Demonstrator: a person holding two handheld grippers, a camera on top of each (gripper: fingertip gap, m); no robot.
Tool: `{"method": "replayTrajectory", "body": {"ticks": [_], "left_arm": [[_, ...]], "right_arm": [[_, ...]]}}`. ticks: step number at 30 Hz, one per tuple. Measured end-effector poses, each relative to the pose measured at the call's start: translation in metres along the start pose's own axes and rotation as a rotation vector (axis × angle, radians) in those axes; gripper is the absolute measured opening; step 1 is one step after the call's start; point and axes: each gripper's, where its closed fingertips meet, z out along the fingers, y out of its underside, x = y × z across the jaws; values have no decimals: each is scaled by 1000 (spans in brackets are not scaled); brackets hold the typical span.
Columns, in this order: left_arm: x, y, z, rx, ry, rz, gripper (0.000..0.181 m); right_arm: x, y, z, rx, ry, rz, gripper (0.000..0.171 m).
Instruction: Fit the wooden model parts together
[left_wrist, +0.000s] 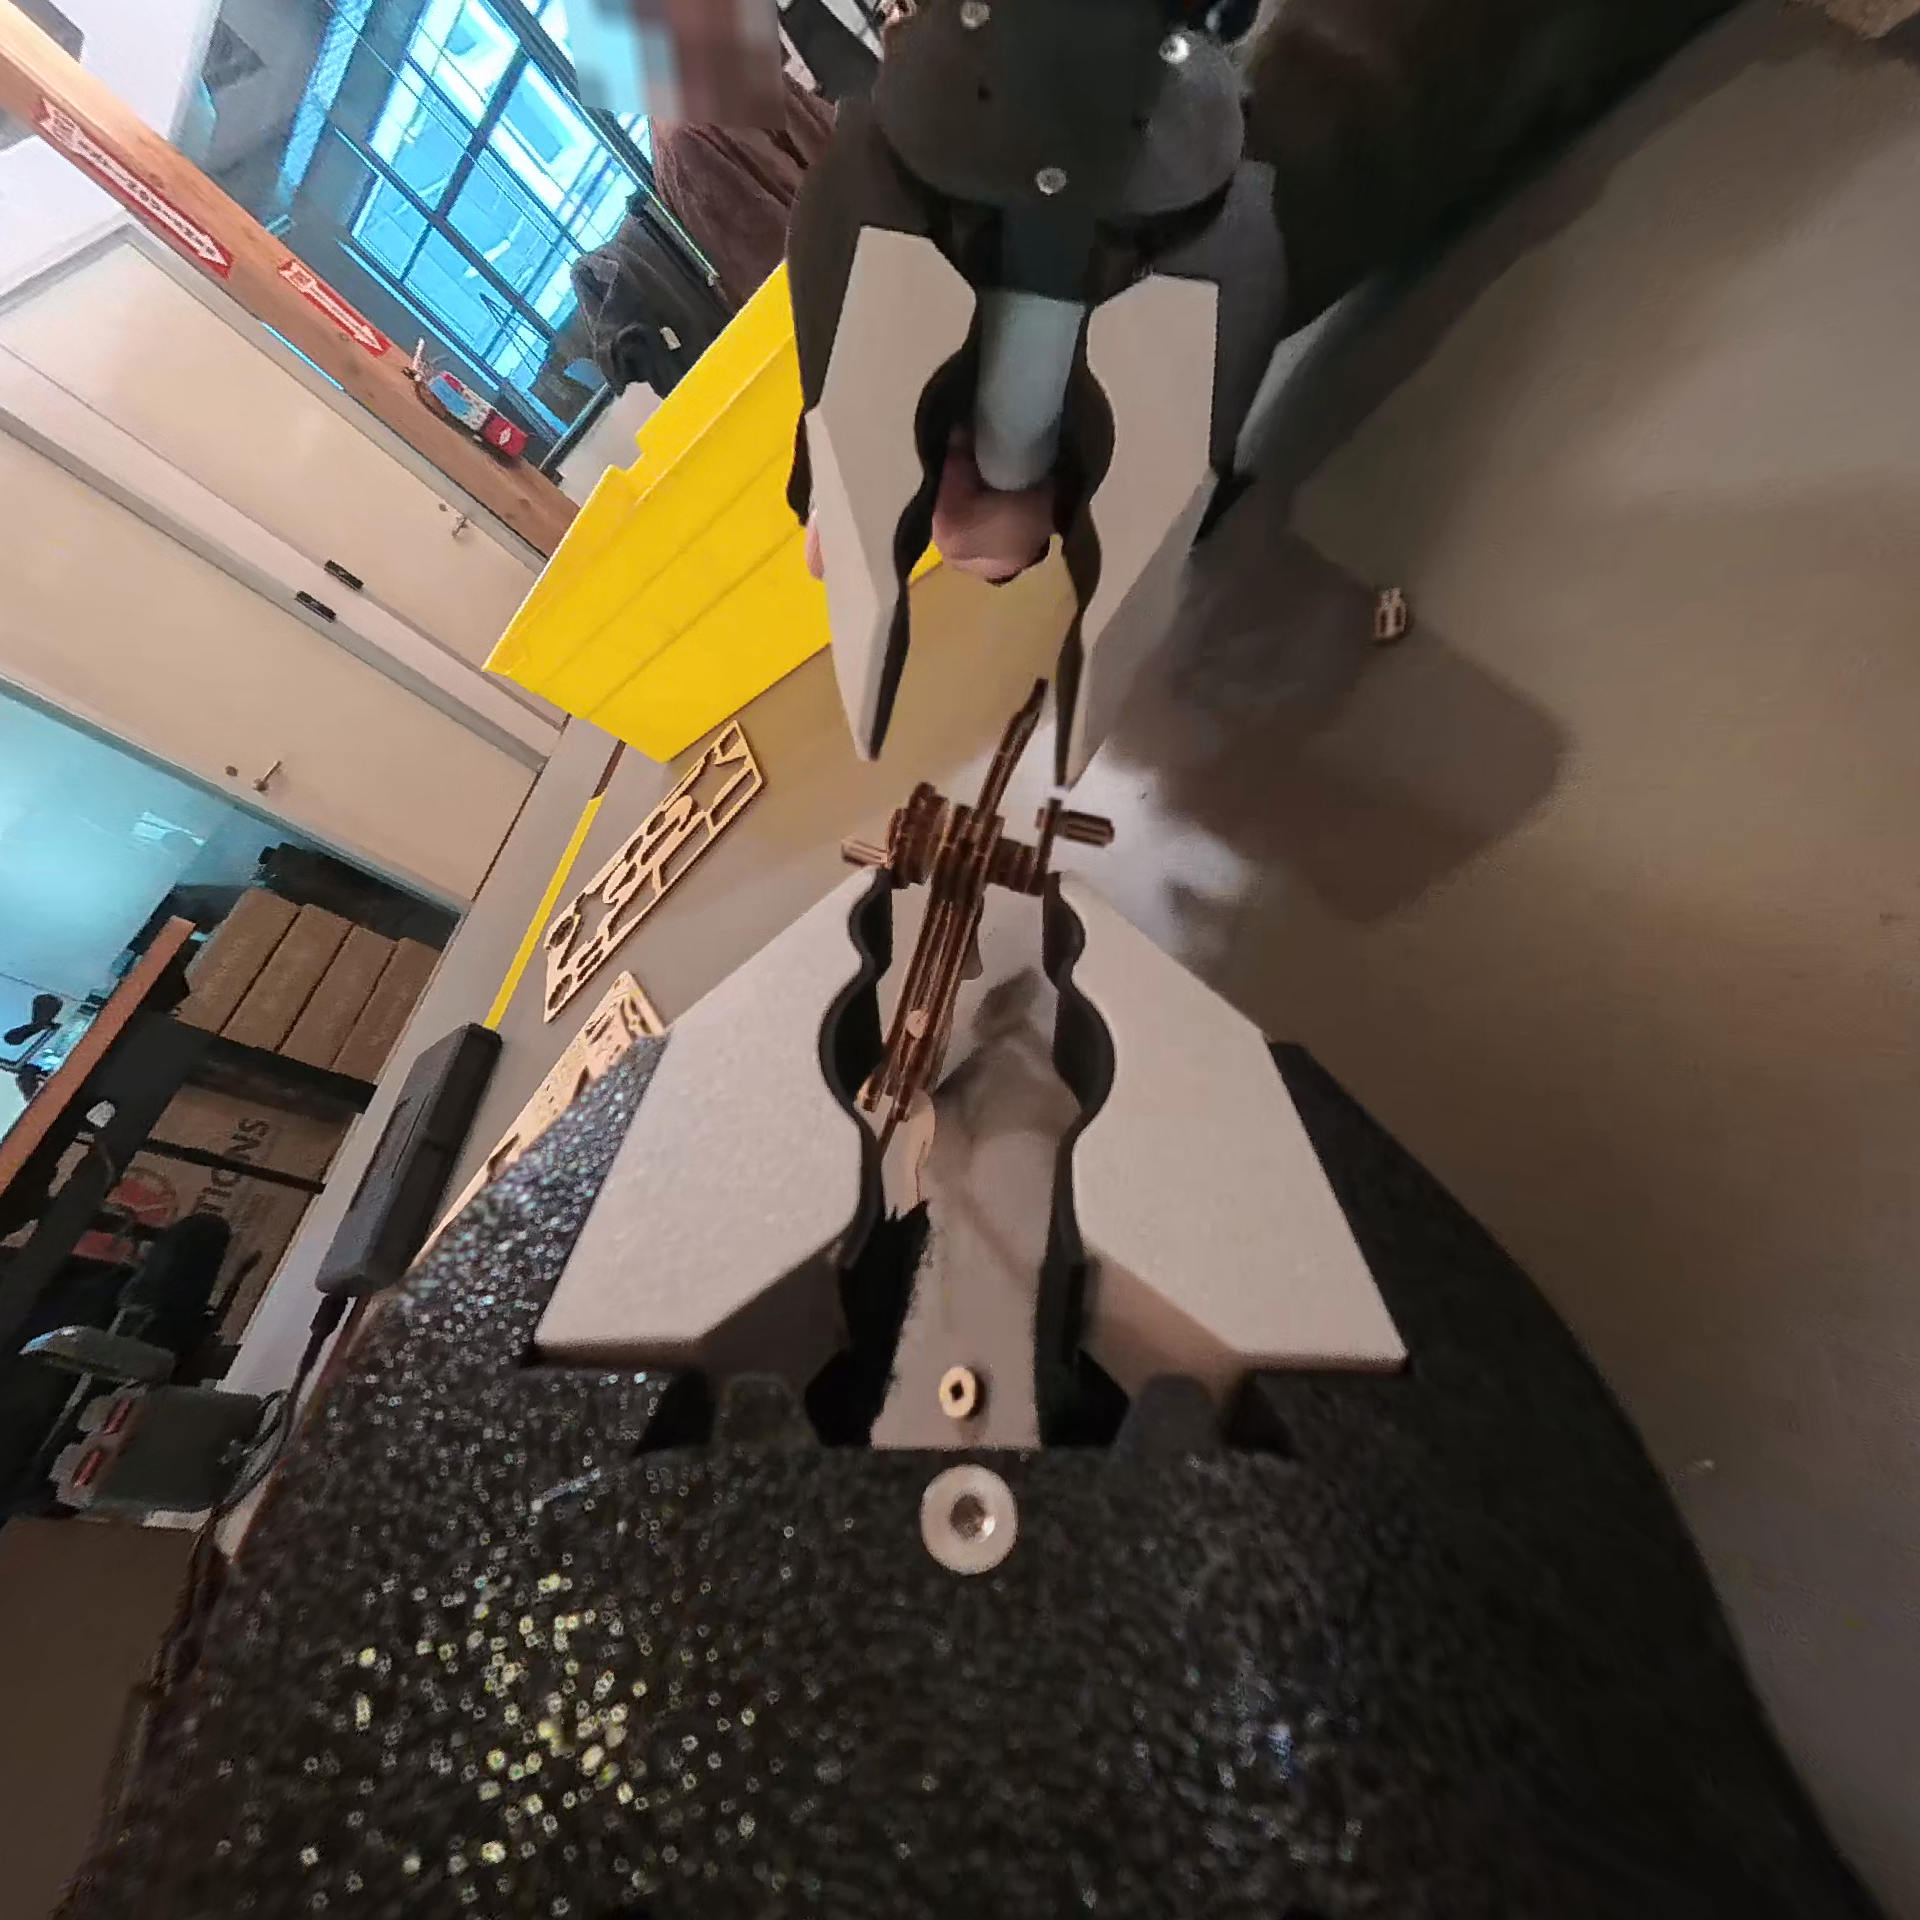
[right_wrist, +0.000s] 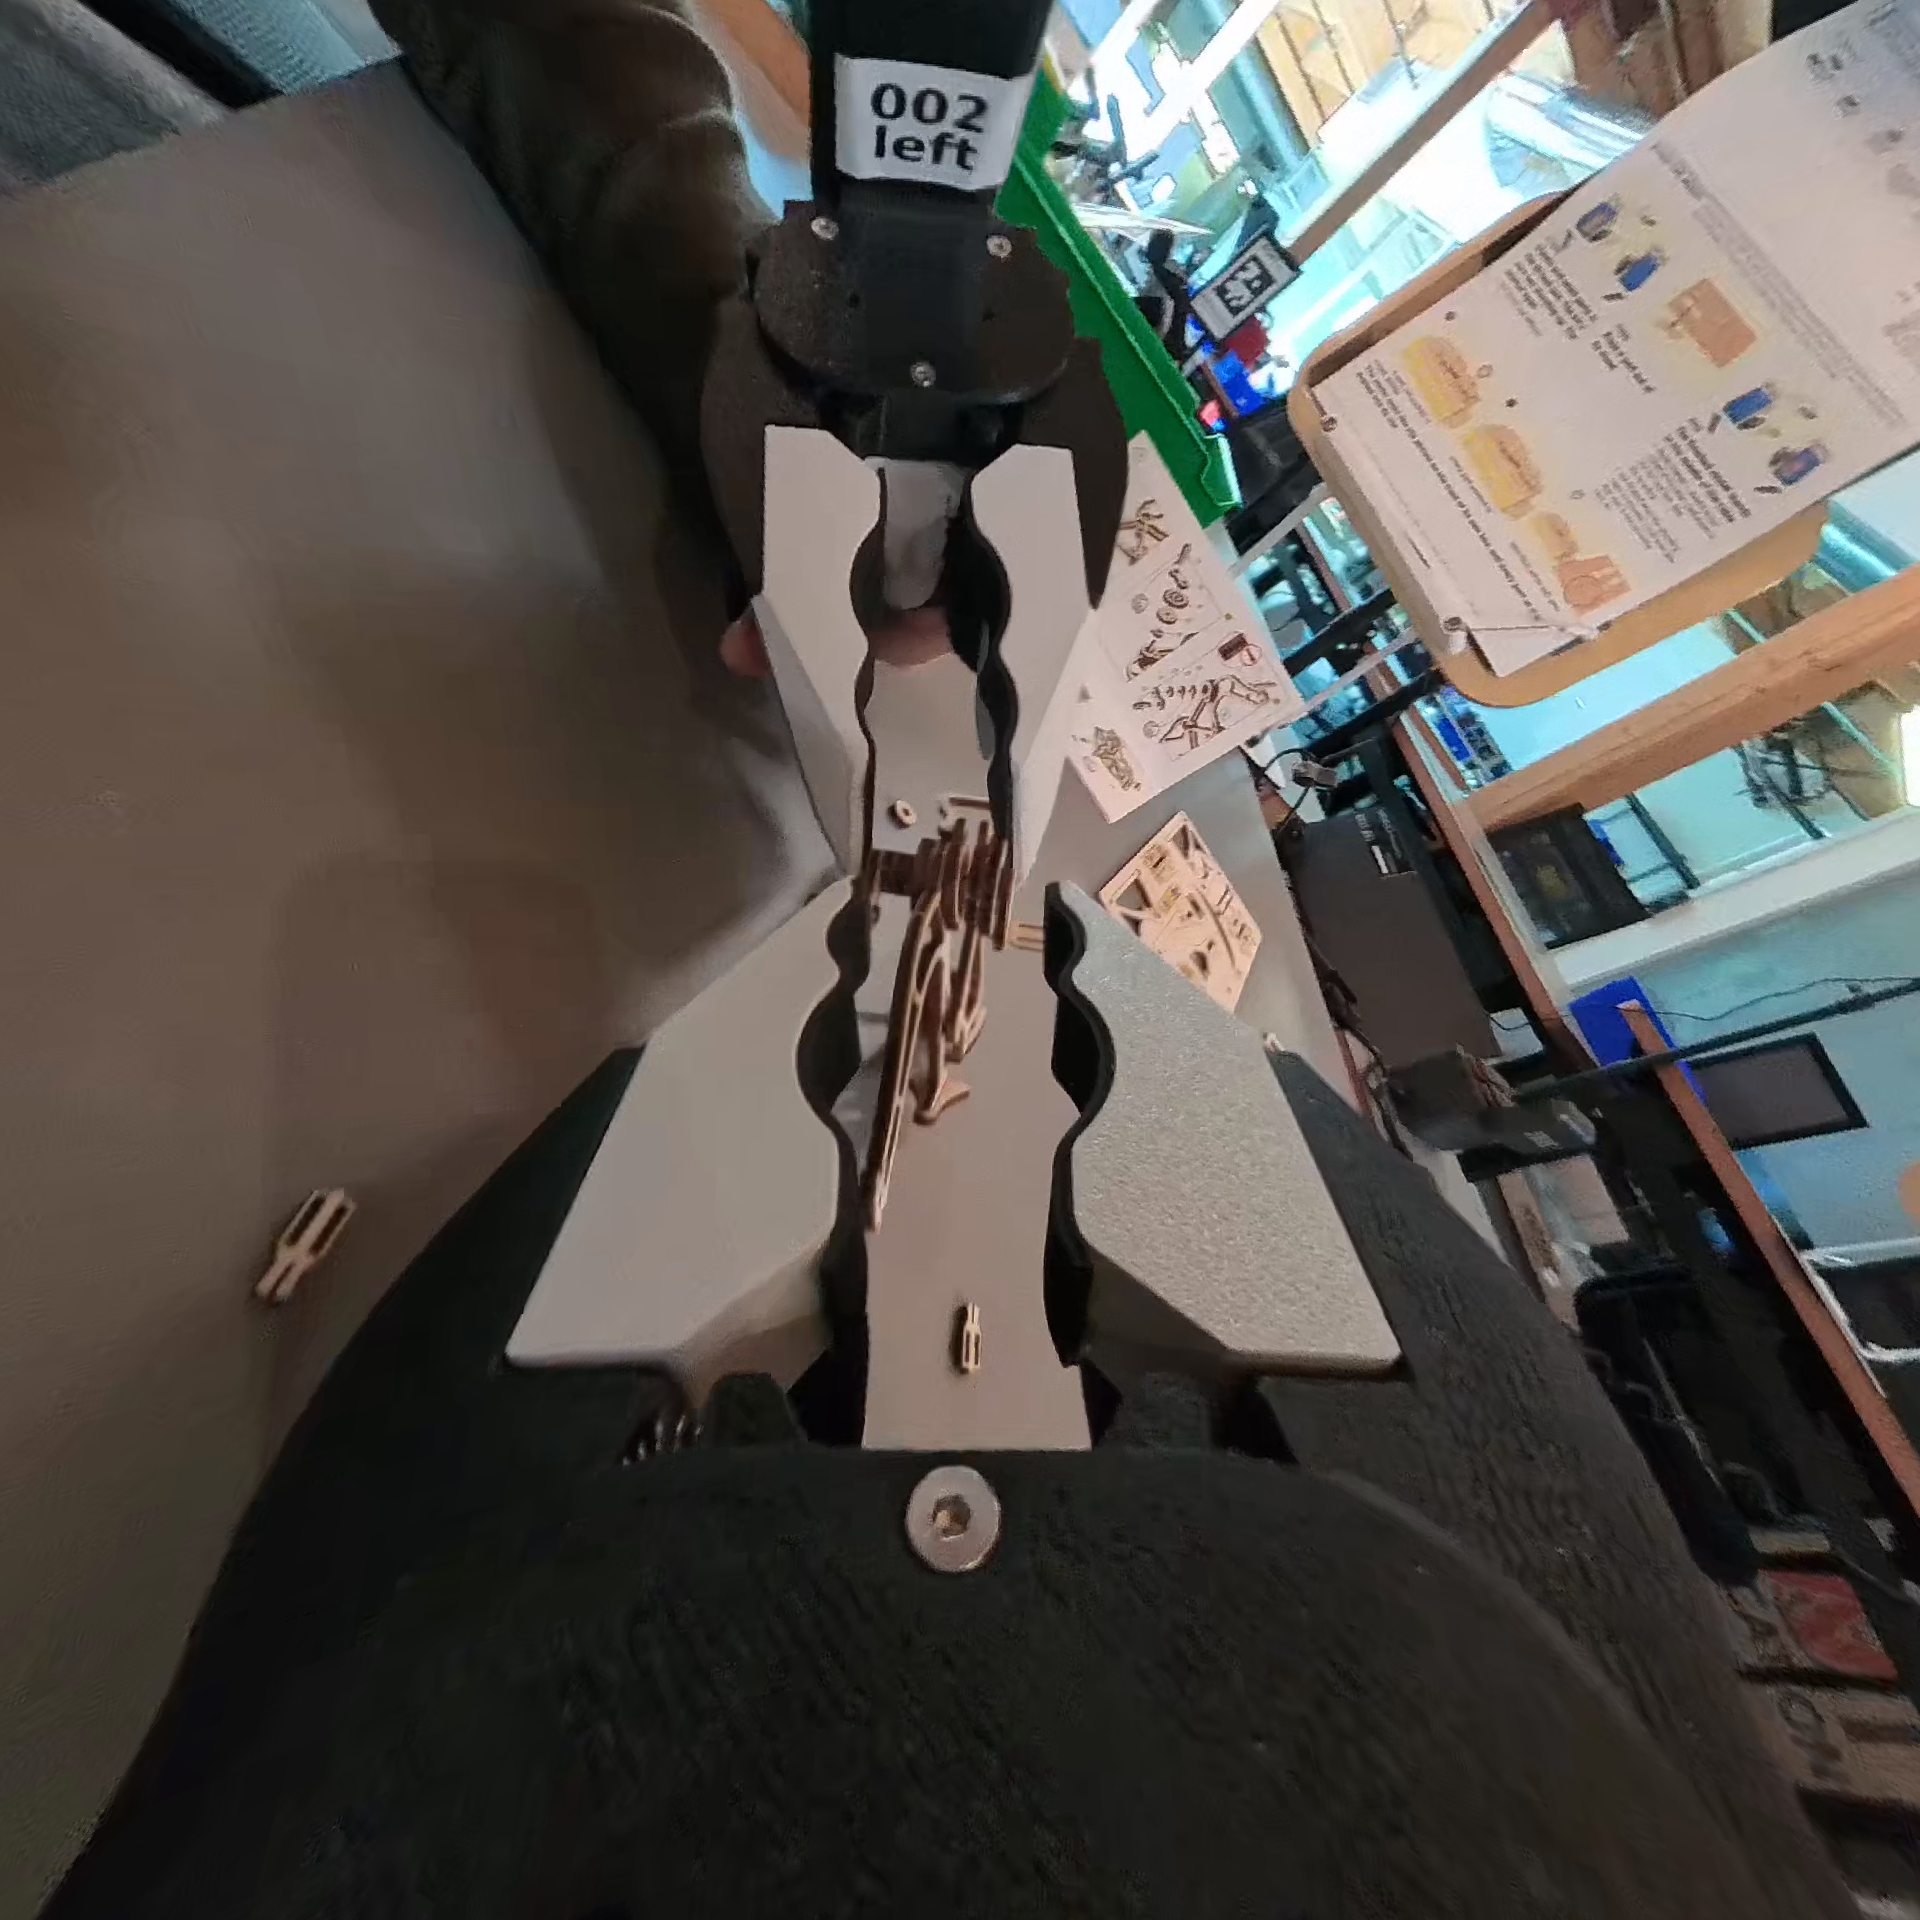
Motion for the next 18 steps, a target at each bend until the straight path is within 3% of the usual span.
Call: {"method": "replayTrajectory", "body": {"ticks": [4,7,11,18], "left_arm": [[-1,2,-2,3,0,2,26],[0,3,-1,11,6,1,27],[0,0,-2,25,-13,44,45],[2,0,-2,20,-35,125,44]], "right_arm": [[-4,12,-6,-68,-52,-17,26],[-3,20,-4,-115,-27,-54,2],[2,20,-3,-118,0,-39,1],[6,21,-2,-118,21,-13,0]]}}
